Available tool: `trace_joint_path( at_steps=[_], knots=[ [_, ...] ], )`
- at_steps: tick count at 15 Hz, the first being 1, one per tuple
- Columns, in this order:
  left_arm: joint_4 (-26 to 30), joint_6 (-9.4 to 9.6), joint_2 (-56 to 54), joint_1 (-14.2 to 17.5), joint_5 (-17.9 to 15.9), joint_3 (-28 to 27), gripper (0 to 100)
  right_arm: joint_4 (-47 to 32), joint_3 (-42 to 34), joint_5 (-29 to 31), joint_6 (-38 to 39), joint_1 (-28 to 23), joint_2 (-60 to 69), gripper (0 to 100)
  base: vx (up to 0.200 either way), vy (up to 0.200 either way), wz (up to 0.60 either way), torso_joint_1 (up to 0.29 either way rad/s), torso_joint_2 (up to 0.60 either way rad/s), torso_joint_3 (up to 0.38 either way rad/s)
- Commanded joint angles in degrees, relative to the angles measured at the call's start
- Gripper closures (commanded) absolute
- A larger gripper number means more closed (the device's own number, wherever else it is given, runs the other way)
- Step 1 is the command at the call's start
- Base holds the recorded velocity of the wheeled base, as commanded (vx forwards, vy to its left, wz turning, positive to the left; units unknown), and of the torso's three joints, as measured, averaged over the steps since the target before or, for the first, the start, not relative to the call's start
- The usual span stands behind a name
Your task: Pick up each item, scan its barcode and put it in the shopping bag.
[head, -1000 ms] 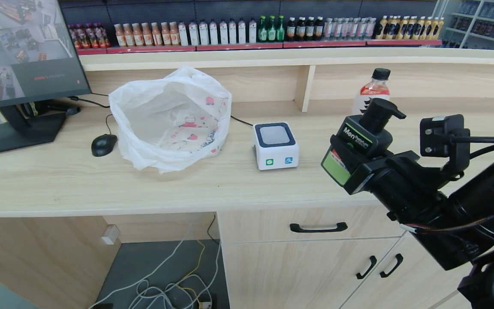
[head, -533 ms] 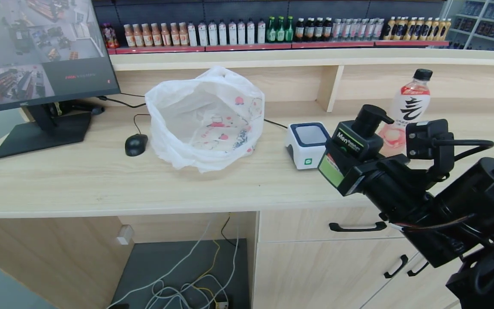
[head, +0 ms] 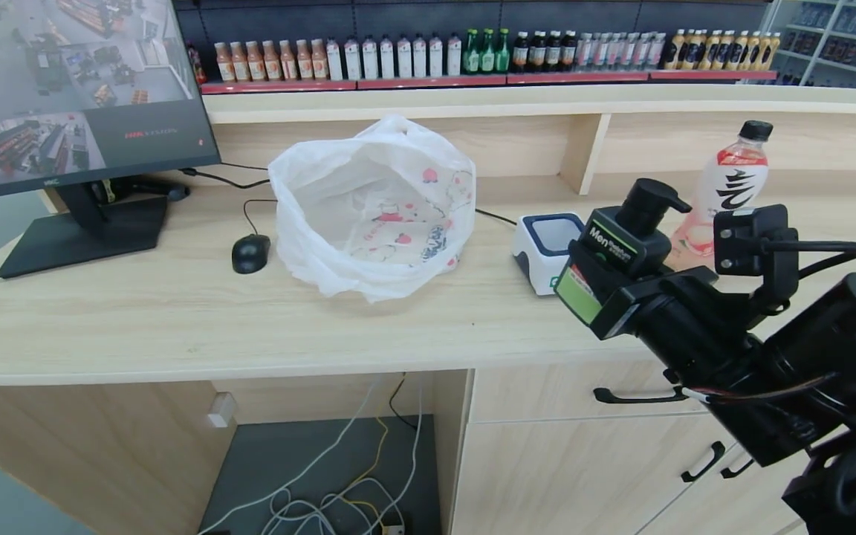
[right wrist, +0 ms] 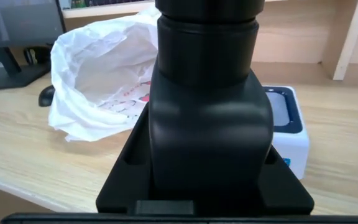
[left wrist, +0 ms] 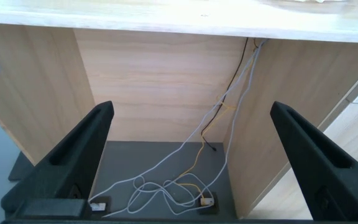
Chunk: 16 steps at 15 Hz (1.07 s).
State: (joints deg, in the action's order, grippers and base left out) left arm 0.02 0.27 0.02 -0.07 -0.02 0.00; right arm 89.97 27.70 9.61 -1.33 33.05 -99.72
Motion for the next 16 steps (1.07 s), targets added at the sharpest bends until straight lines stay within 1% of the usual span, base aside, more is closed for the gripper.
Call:
trace_joint_path(
  at_steps=[1,3,4,6,8,9,11,12,13,15,16],
  knots=[
    [0.0,0.08,0.0,0.1,0.0,0.0,0,0.0,-1.4,0.1,-0.3,-0.8,2.2,100,0.0,0.0,0.0,0.0,0.0,0.0],
    [0.0,0.08,0.0,0.0,0.0,0.0,0,0.0,-2.5,-1.3,-0.3,-2.2,3.3,100,0.0,0.0,0.0,0.0,0.0,0.0],
    [0.0,0.08,0.0,0.0,0.0,0.0,0,0.0,-2.2,-3.5,0.4,-3.1,3.0,100,0.0,0.0,0.0,0.0,0.0,0.0],
    [0.0,0.08,0.0,0.0,0.0,0.0,0,0.0,-1.0,-7.6,4.4,-3.4,1.5,100,0.0,0.0,0.0,0.0,0.0,0.0],
    [0.0,0.08,0.0,0.1,0.0,0.0,0,0.0,2.9,-9.9,9.8,-2.2,-0.3,100,0.0,0.0,0.0,0.0,0.0,0.0],
    [0.0,0.08,0.0,0.1,0.0,0.0,0,0.0,7.7,-10.3,14.6,-1.1,-1.2,100,0.0,0.0,0.0,0.0,0.0,0.0],
    [0.0,0.08,0.0,0.0,0.0,0.0,0,0.0,14.8,-10.3,19.5,-1.3,-3.9,100,0.0,0.0,0.0,0.0,0.0,0.0],
    [0.0,0.08,0.0,0.0,0.0,0.0,0,0.0,17.7,-10.3,23.2,-1.5,-4.8,100,0.0,0.0,0.0,0.0,0.0,0.0],
    [0.0,0.08,0.0,0.0,0.0,0.0,0,-0.1,18.3,-10.2,24.4,-1.6,-4.8,100,0.0,0.0,0.0,0.0,0.0,0.0],
    [0.0,0.08,0.0,0.0,0.0,0.0,0,-7.6,22.0,-10.0,31.5,-2.3,-4.7,100,0.0,0.0,0.0,0.0,0.0,0.0],
    [0.0,0.08,0.0,0.0,0.0,0.0,0,-9.1,23.4,-10.0,32.3,-2.7,-4.8,100,0.0,0.0,0.0,0.0,0.0,0.0]
  ],
)
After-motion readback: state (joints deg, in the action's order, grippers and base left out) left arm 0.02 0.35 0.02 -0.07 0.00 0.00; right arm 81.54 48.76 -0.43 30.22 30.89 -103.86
